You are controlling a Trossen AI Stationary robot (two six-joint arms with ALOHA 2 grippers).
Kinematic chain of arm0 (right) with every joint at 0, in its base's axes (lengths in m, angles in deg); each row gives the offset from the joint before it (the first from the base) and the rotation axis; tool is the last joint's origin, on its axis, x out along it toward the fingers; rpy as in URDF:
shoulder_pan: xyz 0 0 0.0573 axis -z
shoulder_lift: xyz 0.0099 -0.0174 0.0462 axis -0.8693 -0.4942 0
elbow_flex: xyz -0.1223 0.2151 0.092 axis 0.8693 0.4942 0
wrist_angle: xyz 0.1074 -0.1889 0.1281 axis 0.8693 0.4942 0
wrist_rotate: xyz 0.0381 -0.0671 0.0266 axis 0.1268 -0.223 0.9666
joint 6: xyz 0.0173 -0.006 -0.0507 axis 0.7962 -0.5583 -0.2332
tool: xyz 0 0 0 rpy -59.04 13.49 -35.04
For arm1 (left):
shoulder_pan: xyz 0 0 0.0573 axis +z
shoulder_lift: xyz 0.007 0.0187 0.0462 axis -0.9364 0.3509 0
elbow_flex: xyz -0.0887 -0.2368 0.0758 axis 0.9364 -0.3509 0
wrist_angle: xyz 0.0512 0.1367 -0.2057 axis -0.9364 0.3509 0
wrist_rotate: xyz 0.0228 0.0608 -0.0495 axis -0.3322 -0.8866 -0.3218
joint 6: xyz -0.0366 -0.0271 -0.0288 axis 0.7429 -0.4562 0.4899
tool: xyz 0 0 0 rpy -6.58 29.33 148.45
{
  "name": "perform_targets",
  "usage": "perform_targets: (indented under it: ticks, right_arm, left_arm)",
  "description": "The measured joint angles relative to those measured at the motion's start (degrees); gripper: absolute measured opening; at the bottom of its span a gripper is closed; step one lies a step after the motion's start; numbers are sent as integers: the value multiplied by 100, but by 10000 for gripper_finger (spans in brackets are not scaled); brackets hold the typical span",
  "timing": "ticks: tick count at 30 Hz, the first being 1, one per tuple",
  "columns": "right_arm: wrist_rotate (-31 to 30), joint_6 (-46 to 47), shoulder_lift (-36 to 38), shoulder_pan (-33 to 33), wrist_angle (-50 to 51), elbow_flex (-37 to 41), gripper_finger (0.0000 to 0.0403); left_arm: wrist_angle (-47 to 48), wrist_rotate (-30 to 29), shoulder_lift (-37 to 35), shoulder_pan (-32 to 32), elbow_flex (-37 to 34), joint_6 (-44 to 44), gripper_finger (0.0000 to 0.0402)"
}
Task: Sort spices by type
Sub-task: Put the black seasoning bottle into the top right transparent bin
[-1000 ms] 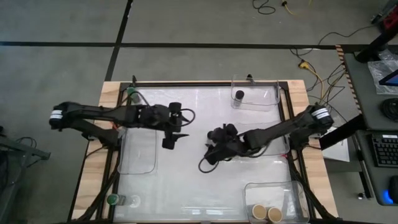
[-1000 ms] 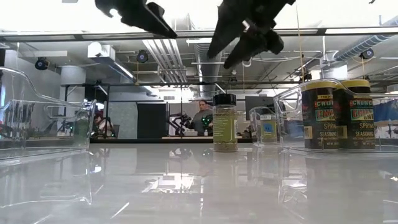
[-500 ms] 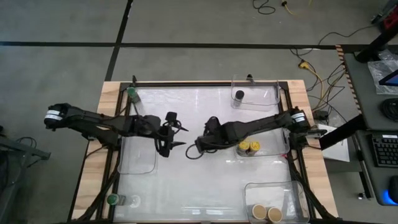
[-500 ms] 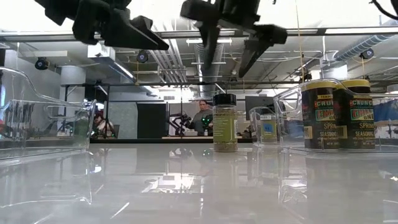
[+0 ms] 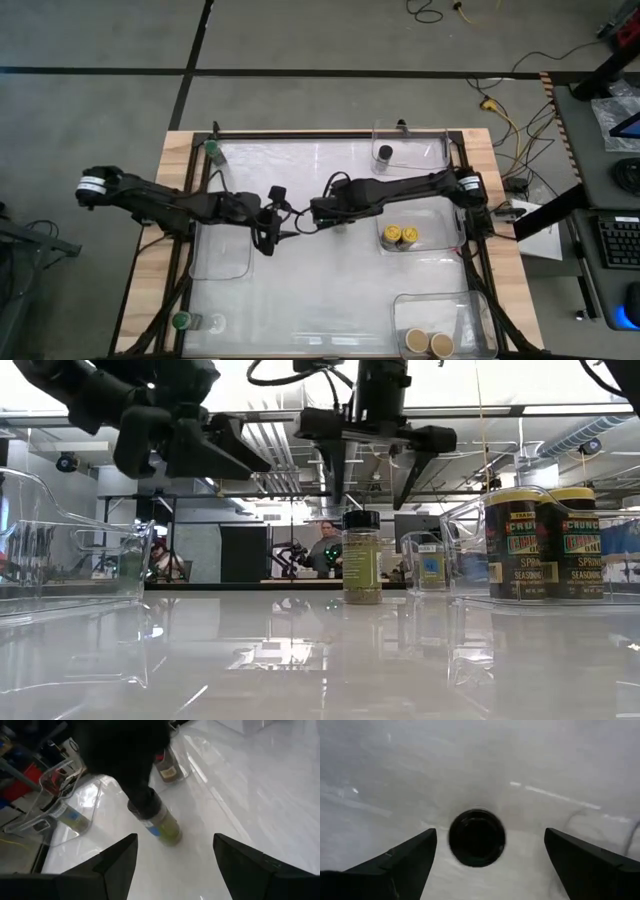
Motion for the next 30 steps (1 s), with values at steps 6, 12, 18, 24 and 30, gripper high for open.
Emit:
perform_targets:
  ticks: [6,12,18,24,30]
  right_arm:
    - [377,357,-38,118,-143,-3,348]
    - [746,522,-174,192,-166,7,322]
    - [794,371,-259,288,-170,9,298]
    - [1057,68,-251,454,-279,28,277]
    - [1199,96,-311,477,-320,39,254]
  left_arm:
    - [-400,0,332,0,-90,-3,244]
    - [-611,-28,680,-2,-172,-173,244]
    - [-841,-33,730,0,-131,-163,244]
    - [-980,-35,758,-1,-131,-75,244]
    - [-964,-39,896,0,-133,-21,244]
